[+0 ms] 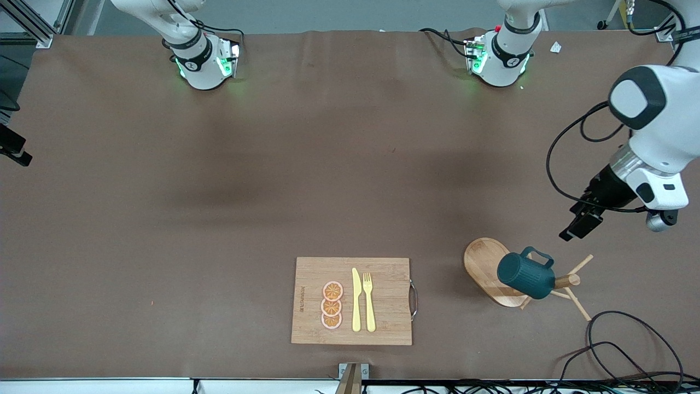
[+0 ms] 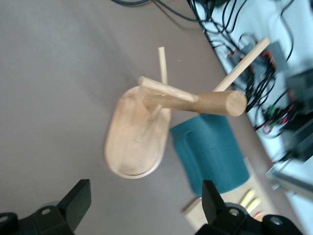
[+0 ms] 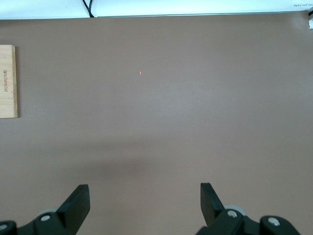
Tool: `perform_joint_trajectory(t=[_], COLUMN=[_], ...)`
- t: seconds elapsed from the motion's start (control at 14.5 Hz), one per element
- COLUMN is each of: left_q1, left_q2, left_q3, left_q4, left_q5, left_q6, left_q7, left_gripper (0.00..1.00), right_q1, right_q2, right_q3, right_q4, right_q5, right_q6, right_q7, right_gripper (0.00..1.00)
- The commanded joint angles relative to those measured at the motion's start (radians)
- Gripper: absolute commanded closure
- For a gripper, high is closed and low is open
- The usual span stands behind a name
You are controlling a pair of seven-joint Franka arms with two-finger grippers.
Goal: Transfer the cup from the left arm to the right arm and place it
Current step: 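Reach the left gripper down to the teal mug on the stand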
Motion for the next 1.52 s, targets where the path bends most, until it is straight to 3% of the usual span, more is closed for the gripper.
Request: perform_joint_trajectory(t=[0.0,0.28,0.55,0.69,1.45], left_q1=[-0.002,0.0,0.0,-0.002,-0.011], left_q2=[0.001,0.045,0.099,0.139,0.252], left_q3=[-0.023,-0.052,-0.089,-0.091,-0.103], left_q4=[-0.032,-0.039,-0.039,-0.035,0.053], left_q5=[-0.016,-0.04,-0.213,-0.226,-0.224], left_q6=[0.088,0.196,0.344,0.4,0.428], left_q7=[-0.168,-0.201,-0.201,-0.201,-0.198], left_gripper=[0.0,0.0,0.0,0.0,0.0], right_q1=[0.0,0.001,0.0,0.0,0.001], right_q2=[-0.002,-0.002,-0.002,-0.002,-0.002], right_q3=[0.002,0.002,0.002,0.002,0.002], right_q4=[0.005,0.003,0.005,0.005,0.003], right_q5=[-0.004,-0.004,-0.004,-0.005,-0.004], right_q6=[-0.009,-0.009,-0.009,-0.009,-0.009], right_q7=[0.001,0.004,0.002,0.002,0.004], right_gripper=[0.0,0.0,0.0,0.0,0.0])
